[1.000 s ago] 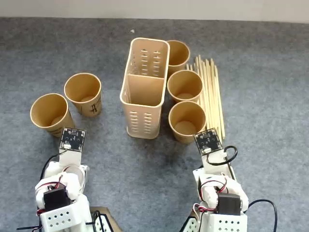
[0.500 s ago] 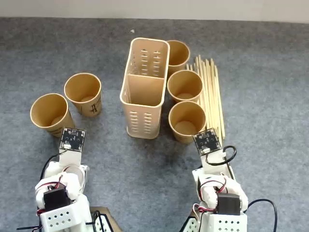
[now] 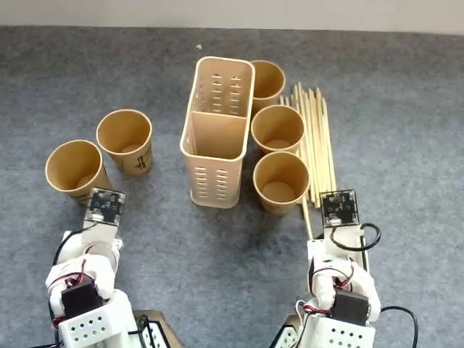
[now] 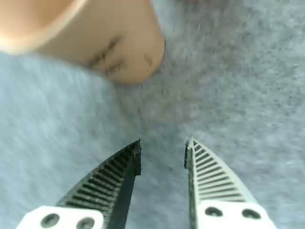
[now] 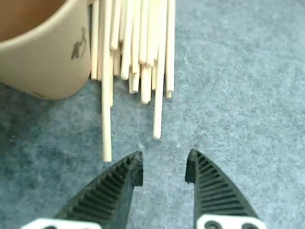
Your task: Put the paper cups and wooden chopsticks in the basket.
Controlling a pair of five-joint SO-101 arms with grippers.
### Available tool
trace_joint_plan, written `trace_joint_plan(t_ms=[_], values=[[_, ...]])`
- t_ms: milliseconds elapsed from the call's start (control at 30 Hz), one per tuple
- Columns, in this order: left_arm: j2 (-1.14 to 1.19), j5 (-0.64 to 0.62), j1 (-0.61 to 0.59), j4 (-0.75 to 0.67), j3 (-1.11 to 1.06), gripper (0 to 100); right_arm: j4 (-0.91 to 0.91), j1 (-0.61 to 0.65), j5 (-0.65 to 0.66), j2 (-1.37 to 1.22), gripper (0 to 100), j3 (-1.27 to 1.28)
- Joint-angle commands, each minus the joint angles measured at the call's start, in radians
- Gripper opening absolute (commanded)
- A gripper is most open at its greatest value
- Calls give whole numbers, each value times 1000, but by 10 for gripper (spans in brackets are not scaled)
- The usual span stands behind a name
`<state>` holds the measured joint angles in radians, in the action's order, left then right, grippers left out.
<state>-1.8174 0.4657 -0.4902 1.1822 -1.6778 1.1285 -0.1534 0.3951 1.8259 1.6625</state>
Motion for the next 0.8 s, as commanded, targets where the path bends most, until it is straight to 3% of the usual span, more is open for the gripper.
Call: trace_joint_plan(t_ms=[0, 100, 267, 400, 500, 633, 767], values=[[-2, 117, -50, -48, 82, 178, -13, -21, 0, 7, 163, 153], [2, 5, -125, 35, 337, 181, -12, -21, 0, 7, 163, 153], [236, -12, -185, 163, 817, 182, -4, -24, 0, 7, 163, 153], [776, -92, -213, 164, 1144, 184, 13, -24, 0, 7, 163, 153], [1239, -187, -242, 190, 1442, 252, 13, -24, 0, 7, 163, 153], [1770, -210, -251, 351, 1837, 386, 13, -24, 0, 7, 163, 153], [2127, -207, -289, 448, 2161, 359, 13, -22, 0, 7, 163, 153]])
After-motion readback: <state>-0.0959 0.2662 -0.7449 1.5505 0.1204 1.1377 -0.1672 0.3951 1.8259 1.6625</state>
